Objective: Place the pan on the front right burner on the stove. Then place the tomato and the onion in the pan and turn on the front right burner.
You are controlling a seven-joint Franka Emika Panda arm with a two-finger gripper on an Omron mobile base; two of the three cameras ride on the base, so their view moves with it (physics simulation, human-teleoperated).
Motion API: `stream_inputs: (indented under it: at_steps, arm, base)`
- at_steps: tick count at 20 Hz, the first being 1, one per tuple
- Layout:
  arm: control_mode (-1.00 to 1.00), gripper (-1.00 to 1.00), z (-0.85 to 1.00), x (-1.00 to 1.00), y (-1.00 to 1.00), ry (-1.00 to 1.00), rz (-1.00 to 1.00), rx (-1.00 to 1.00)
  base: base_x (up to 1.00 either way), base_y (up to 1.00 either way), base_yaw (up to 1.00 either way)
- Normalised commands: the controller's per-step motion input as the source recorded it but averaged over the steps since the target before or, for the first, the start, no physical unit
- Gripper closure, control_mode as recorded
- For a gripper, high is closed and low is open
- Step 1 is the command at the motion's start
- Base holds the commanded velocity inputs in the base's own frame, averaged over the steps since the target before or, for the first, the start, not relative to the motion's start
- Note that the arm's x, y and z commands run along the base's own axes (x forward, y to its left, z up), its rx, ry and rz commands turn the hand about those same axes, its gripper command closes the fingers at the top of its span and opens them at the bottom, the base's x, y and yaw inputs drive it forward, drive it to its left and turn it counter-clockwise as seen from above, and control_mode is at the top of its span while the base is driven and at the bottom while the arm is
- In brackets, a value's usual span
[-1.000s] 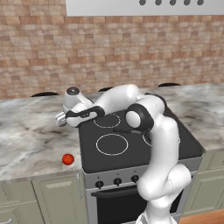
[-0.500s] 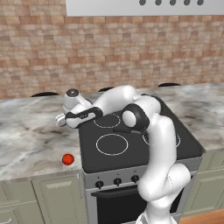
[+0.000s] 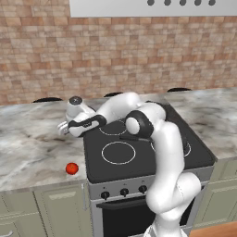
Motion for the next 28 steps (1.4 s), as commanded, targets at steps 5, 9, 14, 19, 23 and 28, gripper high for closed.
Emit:
stream_inputs:
  at_steps: [5,9,14,19,23,28]
  arm:
    - [-1.00,-1.00,-0.14,0.19,0.13,0.00,0.00,0.00]
    - [-1.00,-1.00,-0.12,0.18,0.09,0.00,0.00,0.00]
    - [-1.00,-1.00,-0.11,0.20,0.04,0.00,0.00,0.00]
    - [-1.00,-1.00,-0.10,0.23,0.06,0.00,0.00,0.00]
    - [-1.00,-1.00,-0.10,0.24,0.09,0.00,0.00,0.00]
    - [-1.00,-1.00,-0.13,0.22,0.17,0.00,0.00,0.00]
  base:
    - [0.00,0.00,0.00]
    - [0.00,0.00,0.00]
    - [0.00,0.00,0.00]
    - [0.00,0.00,0.00]
    - [0.00,0.00,0.00]
    - [0.00,0.00,0.00]
